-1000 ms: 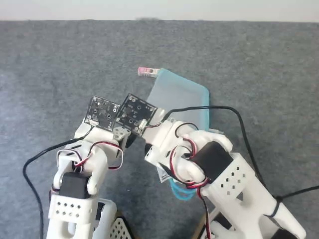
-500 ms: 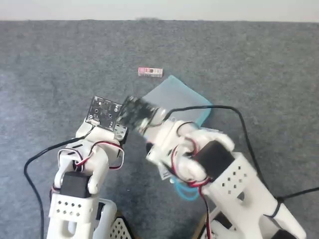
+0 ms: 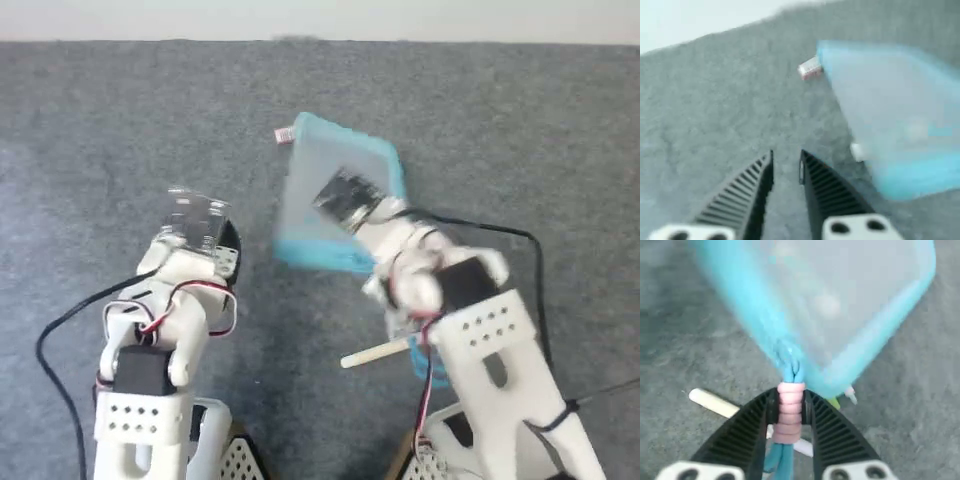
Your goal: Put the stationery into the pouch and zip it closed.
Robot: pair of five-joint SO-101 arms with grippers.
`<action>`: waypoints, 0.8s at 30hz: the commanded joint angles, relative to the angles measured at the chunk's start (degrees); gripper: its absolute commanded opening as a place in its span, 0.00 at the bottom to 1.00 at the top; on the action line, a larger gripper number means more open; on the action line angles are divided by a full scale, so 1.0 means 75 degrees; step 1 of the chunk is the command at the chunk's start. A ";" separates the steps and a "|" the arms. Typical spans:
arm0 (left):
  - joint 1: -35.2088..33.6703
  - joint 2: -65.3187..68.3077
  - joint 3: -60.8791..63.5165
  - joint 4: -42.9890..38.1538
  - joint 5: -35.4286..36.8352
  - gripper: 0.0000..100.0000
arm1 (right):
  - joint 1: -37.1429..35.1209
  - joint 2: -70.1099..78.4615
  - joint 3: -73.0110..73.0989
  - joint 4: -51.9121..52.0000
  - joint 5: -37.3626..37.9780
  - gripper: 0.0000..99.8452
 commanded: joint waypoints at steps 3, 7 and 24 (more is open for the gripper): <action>-0.0141 0.0070 -0.0463 -0.0035 -0.0023 0.08 | 0.0580 -0.0252 -0.0129 -0.0064 0.0305 0.01; -0.0070 0.0082 -0.0451 0.0012 -0.0059 0.09 | 0.0533 -0.0252 -0.0164 -0.0064 0.0340 0.01; 0.0586 0.0035 -0.1975 0.2286 -0.0141 0.30 | -0.1834 0.1940 -0.5392 0.2268 -0.0891 0.01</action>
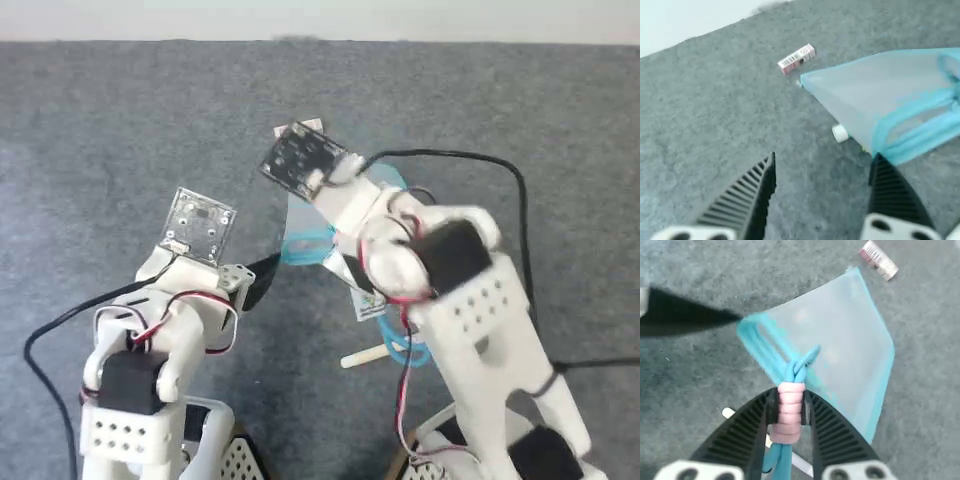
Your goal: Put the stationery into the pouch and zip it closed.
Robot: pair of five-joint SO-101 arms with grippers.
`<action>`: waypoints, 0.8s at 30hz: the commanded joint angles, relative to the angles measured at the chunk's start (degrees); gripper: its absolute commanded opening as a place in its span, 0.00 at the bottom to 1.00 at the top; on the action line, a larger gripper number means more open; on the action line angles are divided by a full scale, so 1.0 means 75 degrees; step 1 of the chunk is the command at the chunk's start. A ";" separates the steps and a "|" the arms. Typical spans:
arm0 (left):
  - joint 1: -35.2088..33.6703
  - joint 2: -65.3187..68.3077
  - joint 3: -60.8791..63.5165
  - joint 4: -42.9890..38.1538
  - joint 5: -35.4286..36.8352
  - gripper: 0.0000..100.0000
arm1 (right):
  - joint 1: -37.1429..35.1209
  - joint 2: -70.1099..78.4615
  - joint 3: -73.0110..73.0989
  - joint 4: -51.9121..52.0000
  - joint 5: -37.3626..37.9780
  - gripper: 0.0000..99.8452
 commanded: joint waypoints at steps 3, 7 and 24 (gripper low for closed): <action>0.0176 0.0023 -0.0428 0.0117 0.0012 0.30 | -0.0463 -0.0147 -0.0563 -0.0006 -0.0363 0.01; 0.0352 -0.0023 -0.0967 0.0692 0.0012 0.30 | -0.0592 -0.0193 -0.0539 0.0018 -0.0363 0.01; -0.0738 0.0281 0.0686 -0.1664 -0.0047 0.30 | -0.0803 -0.0838 -0.0645 0.0358 -0.0375 0.01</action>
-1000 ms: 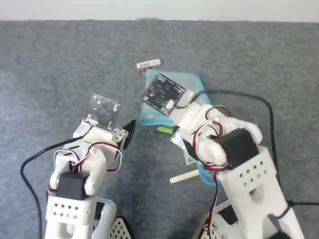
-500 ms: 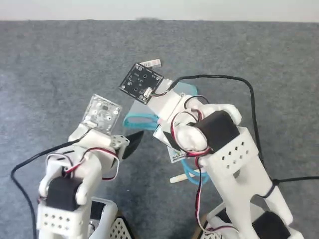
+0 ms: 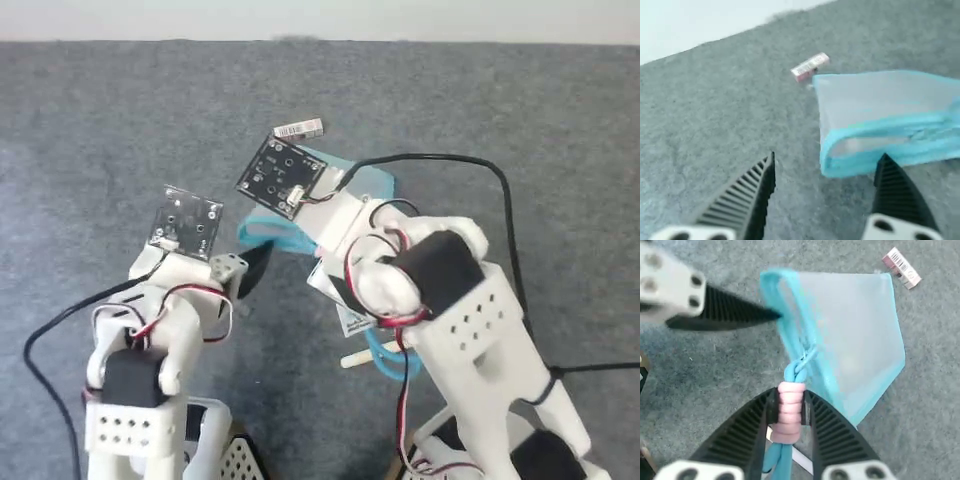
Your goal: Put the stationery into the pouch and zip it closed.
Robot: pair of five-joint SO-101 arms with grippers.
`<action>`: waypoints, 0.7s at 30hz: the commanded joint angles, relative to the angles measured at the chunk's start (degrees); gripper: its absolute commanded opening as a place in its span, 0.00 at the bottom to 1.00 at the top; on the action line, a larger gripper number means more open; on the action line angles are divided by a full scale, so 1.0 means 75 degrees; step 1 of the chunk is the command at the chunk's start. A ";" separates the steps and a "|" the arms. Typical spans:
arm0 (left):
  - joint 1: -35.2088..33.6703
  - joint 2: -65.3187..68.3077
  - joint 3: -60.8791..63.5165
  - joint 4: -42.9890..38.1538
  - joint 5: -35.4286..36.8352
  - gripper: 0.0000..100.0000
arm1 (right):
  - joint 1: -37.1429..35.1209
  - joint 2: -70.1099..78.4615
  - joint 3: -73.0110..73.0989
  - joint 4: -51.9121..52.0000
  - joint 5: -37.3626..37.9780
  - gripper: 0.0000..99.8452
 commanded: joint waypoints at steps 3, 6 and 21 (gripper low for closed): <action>-0.0223 0.1090 -0.0029 -0.0891 -0.0070 0.30 | -0.0205 -0.0721 -0.0481 0.0358 -0.0059 0.01; -0.0234 0.1805 -0.0311 -0.1055 -0.0059 0.30 | -0.0358 -0.0779 -0.0481 0.0522 -0.0047 0.01; 0.0070 -0.0633 -0.1401 0.1629 -0.0059 0.30 | -0.0416 -0.0803 0.0316 0.0111 -0.0082 0.01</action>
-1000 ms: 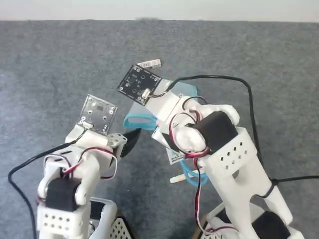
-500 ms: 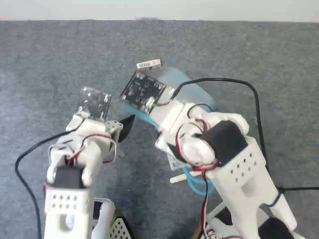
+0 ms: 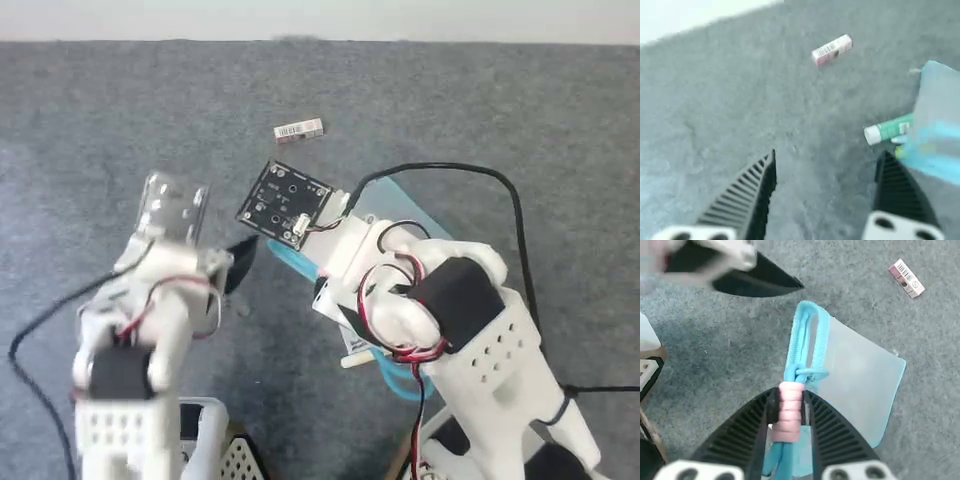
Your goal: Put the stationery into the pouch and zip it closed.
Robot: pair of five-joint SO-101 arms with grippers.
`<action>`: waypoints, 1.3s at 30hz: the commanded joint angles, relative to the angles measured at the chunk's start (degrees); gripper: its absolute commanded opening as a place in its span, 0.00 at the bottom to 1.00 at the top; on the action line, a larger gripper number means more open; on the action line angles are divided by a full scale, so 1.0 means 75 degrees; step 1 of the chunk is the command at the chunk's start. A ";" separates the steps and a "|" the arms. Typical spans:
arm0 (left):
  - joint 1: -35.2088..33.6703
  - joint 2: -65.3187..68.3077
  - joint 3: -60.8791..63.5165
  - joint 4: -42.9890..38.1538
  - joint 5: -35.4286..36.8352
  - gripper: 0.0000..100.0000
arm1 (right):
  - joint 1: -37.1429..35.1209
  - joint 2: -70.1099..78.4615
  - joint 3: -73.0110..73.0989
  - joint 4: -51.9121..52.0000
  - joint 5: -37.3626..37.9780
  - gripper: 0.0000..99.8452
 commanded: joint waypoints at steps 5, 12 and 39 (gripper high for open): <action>0.0785 -0.0457 -0.0416 0.0574 -0.0035 0.30 | -0.0029 -0.0252 0.0094 -0.0264 -0.0082 0.01; 0.0797 0.0492 -0.0346 0.0023 -0.0082 0.30 | -0.0041 -0.0252 0.0094 -0.0240 -0.0094 0.01; 0.1700 0.1547 0.0580 -0.1571 -0.0047 0.30 | -0.0498 -0.1577 0.0105 0.0076 -0.0035 0.01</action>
